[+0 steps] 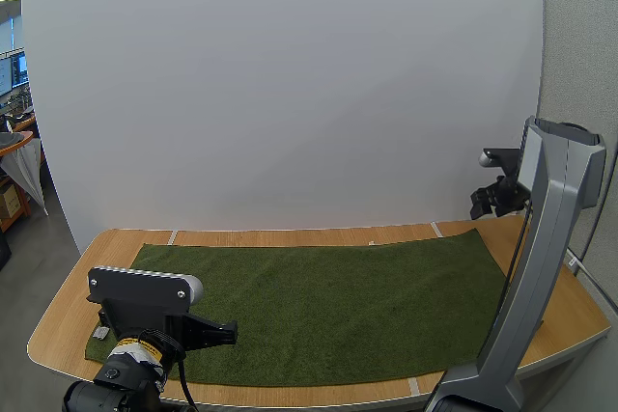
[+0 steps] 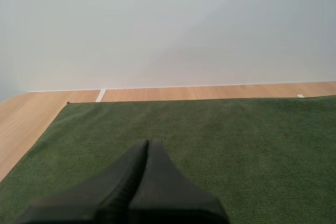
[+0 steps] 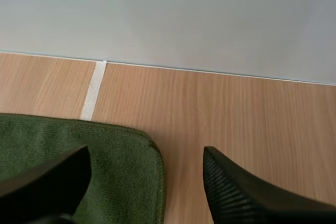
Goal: Fold the towel
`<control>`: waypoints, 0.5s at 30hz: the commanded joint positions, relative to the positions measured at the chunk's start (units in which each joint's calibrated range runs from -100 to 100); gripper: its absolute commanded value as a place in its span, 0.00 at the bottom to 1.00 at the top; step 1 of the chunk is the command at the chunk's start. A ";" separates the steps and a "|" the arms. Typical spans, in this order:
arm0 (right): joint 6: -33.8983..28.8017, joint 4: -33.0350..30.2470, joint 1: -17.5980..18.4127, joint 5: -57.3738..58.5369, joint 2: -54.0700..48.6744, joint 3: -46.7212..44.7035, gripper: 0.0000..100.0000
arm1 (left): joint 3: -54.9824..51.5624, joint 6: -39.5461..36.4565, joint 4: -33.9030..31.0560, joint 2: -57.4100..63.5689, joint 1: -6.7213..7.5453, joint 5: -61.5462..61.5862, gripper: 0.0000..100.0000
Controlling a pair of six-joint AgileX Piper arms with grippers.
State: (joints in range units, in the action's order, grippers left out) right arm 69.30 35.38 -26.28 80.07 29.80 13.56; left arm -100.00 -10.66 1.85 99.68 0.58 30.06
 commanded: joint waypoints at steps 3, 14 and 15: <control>1.35 0.28 -0.18 1.89 2.34 3.09 1.00 | 0.00 -0.40 0.43 0.32 0.16 -0.66 0.00; 1.16 0.54 -0.18 0.46 2.70 3.31 1.00 | 0.00 -0.40 0.43 0.32 0.16 -0.66 0.00; 1.16 0.54 -0.18 0.46 2.70 3.31 1.00 | 0.00 -0.40 0.43 0.32 0.16 -0.66 0.00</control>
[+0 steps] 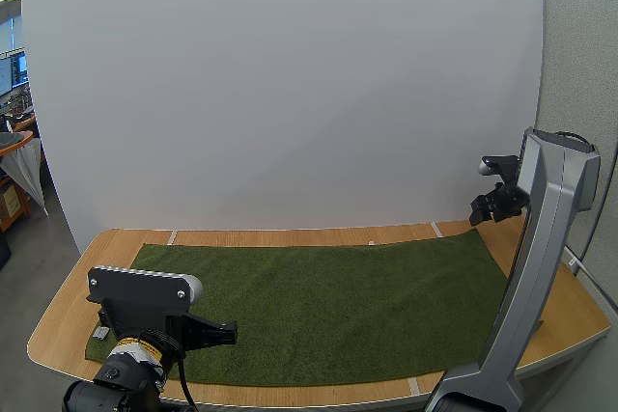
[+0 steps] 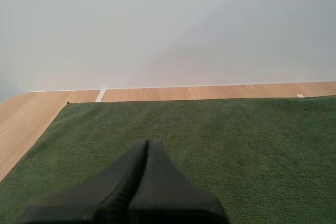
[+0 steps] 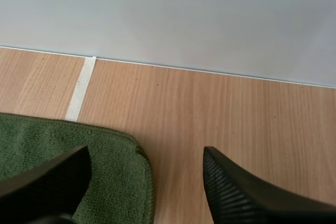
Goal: Fold the towel
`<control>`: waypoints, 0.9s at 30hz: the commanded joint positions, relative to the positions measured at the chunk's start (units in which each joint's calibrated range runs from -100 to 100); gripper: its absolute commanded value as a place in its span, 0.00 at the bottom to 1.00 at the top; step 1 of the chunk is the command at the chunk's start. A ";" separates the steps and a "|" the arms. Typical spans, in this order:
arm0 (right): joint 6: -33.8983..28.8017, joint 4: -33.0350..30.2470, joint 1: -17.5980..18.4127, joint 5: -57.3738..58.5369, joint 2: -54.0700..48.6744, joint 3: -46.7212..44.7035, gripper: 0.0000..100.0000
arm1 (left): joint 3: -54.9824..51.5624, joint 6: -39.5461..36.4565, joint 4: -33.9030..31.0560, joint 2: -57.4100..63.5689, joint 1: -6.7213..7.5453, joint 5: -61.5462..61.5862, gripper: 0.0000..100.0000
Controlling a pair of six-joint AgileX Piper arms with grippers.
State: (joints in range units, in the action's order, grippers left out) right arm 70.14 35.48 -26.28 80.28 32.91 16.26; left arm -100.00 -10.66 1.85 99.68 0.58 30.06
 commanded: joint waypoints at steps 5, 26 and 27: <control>0.32 0.93 -0.18 0.26 -0.41 0.60 1.00 | 0.00 -0.40 0.43 0.32 0.16 -0.66 0.00; 2.57 5.18 -0.18 -1.63 -0.41 0.60 1.00 | 0.00 -0.40 0.43 0.32 0.16 -0.66 0.00; 3.16 5.45 -0.18 -1.63 -0.41 0.60 1.00 | 0.00 -0.40 0.43 0.32 0.16 -0.66 0.00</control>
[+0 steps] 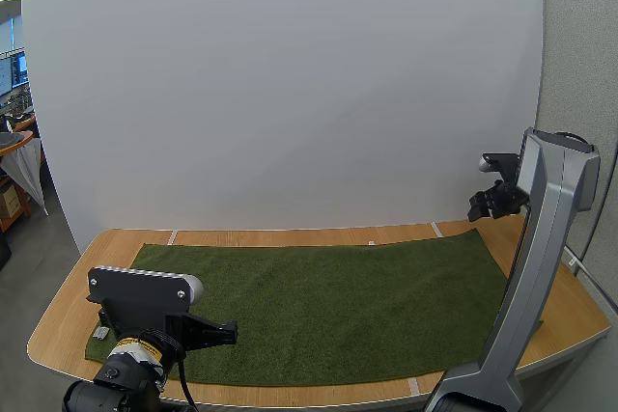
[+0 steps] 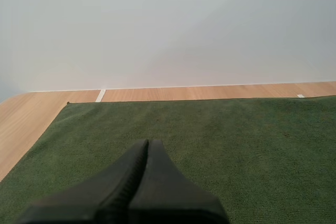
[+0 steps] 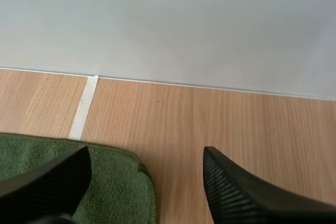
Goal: Fold the towel
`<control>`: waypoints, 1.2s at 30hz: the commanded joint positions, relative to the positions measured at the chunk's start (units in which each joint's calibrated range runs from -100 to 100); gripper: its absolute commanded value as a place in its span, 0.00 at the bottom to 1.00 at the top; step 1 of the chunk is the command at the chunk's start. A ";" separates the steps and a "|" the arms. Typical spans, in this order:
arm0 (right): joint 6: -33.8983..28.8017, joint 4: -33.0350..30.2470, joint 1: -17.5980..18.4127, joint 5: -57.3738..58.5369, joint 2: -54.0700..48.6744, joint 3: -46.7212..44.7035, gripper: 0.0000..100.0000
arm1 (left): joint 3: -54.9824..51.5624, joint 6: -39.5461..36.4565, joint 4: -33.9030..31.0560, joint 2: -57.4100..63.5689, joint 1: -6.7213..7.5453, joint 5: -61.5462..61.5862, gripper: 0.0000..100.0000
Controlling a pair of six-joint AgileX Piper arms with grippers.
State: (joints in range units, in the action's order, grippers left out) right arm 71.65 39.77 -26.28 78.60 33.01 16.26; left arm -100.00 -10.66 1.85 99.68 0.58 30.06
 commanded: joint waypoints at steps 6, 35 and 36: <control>2.94 1.06 -0.18 0.00 1.47 1.31 1.00 | 0.00 -0.40 0.43 0.32 0.16 -0.66 0.00; 5.49 2.85 -0.18 -0.21 7.23 2.50 0.91 | 0.00 -0.40 0.43 0.32 0.16 -0.66 0.00; 5.49 2.85 -0.18 -0.71 7.23 2.50 0.79 | 0.00 -0.40 0.43 0.32 0.16 -0.66 0.00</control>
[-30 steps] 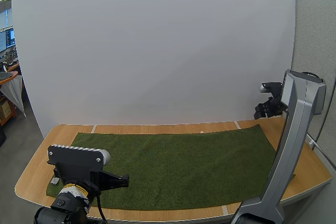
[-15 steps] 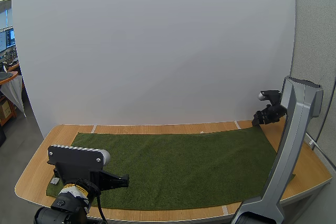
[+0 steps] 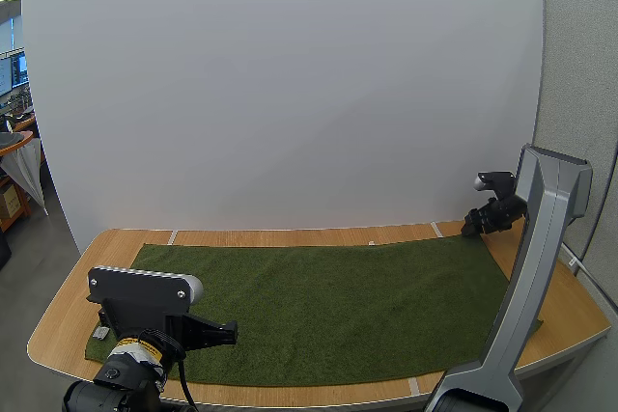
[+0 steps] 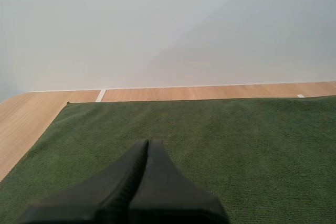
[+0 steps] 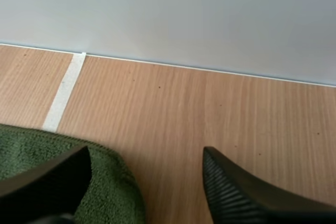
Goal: Fold the towel
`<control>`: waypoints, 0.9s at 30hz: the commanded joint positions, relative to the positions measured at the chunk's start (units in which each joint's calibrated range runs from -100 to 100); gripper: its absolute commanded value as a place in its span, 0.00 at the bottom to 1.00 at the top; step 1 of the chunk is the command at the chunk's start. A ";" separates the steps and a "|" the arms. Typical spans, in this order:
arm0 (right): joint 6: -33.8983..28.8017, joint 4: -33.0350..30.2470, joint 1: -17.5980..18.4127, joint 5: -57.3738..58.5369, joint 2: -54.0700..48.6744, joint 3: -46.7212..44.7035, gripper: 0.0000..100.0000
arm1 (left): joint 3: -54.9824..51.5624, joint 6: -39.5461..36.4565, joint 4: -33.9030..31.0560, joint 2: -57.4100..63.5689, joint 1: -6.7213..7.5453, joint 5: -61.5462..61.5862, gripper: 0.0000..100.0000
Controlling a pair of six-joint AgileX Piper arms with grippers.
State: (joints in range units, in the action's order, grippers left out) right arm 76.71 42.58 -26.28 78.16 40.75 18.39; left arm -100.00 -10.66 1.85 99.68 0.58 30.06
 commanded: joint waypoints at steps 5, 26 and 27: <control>-0.69 -0.06 -0.18 -2.34 -0.51 0.37 0.48 | 0.00 -0.40 0.43 0.32 0.16 -0.66 0.00; -0.49 0.44 -0.18 -0.96 -1.89 0.37 0.00 | 0.00 -0.40 0.43 0.32 0.16 -0.66 0.00; -0.49 0.42 -0.18 -0.96 -2.15 0.37 0.00 | 0.00 -0.40 0.43 0.32 0.16 -0.66 0.00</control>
State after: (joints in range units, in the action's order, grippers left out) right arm 76.11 42.58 -26.28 76.02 40.33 18.39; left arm -100.00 -10.66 1.85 99.68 0.58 30.06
